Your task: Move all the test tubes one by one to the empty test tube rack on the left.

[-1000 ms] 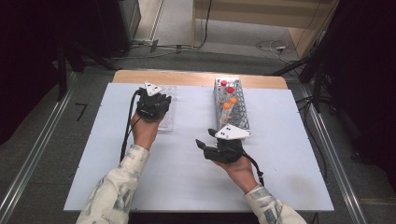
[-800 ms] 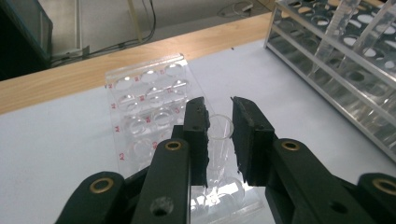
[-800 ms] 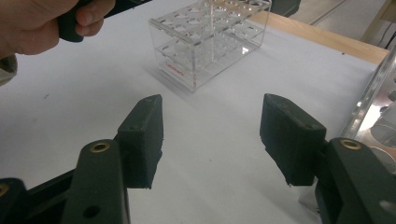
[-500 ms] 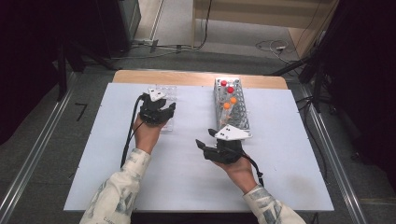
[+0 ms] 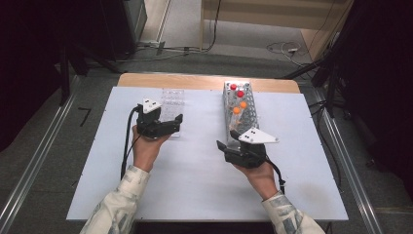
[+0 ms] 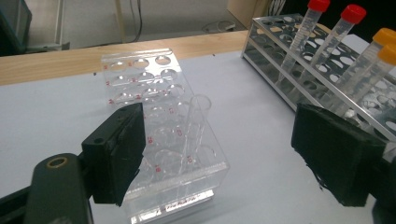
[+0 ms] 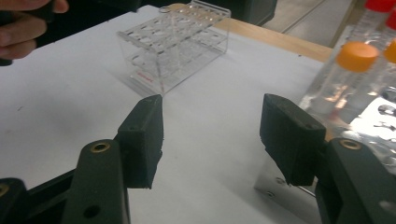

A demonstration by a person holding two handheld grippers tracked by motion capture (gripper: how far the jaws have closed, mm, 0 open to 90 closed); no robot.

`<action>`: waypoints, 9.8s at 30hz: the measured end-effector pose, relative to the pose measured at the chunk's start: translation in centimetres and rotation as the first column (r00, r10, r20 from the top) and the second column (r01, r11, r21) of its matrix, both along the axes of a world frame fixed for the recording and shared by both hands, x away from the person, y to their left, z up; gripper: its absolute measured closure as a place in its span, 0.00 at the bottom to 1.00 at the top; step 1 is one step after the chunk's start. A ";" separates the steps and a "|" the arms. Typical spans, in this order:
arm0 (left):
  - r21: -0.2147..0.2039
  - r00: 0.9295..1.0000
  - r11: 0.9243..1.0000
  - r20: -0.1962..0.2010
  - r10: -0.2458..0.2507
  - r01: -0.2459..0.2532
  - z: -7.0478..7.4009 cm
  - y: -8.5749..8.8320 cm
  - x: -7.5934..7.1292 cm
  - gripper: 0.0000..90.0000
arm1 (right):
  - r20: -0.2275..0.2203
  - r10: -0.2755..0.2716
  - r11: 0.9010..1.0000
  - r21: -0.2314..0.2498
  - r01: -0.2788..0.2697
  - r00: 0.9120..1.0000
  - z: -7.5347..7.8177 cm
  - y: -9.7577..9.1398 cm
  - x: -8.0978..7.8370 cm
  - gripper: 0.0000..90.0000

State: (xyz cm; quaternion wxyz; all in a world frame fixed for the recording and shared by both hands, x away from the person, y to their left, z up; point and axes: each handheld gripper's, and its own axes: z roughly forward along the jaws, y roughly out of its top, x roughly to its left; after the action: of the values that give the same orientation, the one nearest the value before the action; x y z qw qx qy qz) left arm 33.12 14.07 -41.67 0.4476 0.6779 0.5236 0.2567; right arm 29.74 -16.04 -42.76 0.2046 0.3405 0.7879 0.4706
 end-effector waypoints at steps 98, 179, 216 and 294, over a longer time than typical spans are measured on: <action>-0.017 1.000 1.000 0.002 -0.012 0.012 0.3 0.7 -3.2 0.15 | 0.051 -0.180 0.978 0.114 0.173 0.982 2.8 -5.5 3.5 0.81; -0.012 0.933 0.933 -0.035 -0.359 0.359 0.0 -6.7 -5.2 0.85 | 0.001 0.126 0.992 -0.013 -0.126 0.992 -2.0 5.6 -1.1 0.77; -0.047 0.988 0.986 0.018 -0.156 0.157 4.5 -0.3 -0.7 0.85 | -0.040 0.087 0.996 0.003 -0.087 0.995 -0.7 3.2 -0.3 0.26; 0.055 0.998 0.997 -0.016 -0.055 0.055 0.1 -0.9 1.2 0.62 | -0.047 0.066 0.998 0.008 -0.066 0.997 -0.6 2.6 -0.2 0.26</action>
State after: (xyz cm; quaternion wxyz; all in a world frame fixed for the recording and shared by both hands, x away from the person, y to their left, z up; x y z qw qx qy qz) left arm 34.36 13.18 -41.53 0.4317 0.7061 0.5008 0.2536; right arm 29.58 -13.46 -43.37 0.1691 0.3262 0.8017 0.4715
